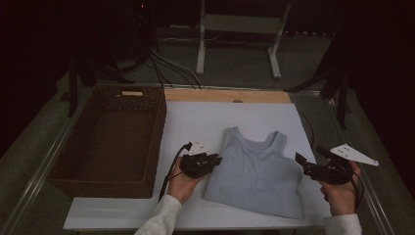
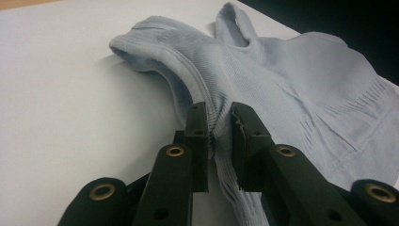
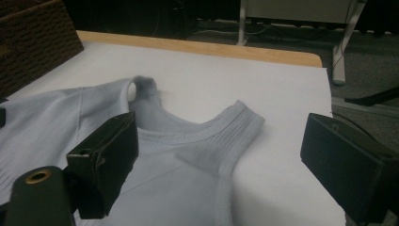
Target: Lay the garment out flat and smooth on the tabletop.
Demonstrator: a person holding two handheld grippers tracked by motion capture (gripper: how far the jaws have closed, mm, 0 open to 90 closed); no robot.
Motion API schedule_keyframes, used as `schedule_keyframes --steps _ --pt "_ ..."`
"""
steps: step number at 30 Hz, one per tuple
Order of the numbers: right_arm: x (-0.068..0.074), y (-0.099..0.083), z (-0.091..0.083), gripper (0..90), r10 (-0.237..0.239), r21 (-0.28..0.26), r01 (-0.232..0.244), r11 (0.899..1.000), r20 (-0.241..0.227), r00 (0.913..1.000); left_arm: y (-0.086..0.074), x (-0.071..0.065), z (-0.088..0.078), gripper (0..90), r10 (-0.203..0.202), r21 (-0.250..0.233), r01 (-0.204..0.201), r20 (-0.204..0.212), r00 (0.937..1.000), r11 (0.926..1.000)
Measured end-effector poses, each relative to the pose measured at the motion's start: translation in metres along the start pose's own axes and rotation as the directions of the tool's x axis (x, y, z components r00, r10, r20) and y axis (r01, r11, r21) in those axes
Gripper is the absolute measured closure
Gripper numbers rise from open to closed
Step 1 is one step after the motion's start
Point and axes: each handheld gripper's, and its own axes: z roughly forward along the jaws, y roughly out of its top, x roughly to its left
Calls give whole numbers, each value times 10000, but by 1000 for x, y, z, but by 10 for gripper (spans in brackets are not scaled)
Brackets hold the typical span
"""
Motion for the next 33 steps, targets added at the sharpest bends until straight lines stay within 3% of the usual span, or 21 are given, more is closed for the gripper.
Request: schedule_keyframes --steps 27,33 --pt "10 -16 19 163 22 778 20 9970 -542 9985 -7 15 -19 786 -263 -100 259 -444 9987 9996" --pt "9 -21 23 210 161 994 -86 9950 -749 9971 -9 17 -23 785 -276 -103 271 -498 9984 9996"
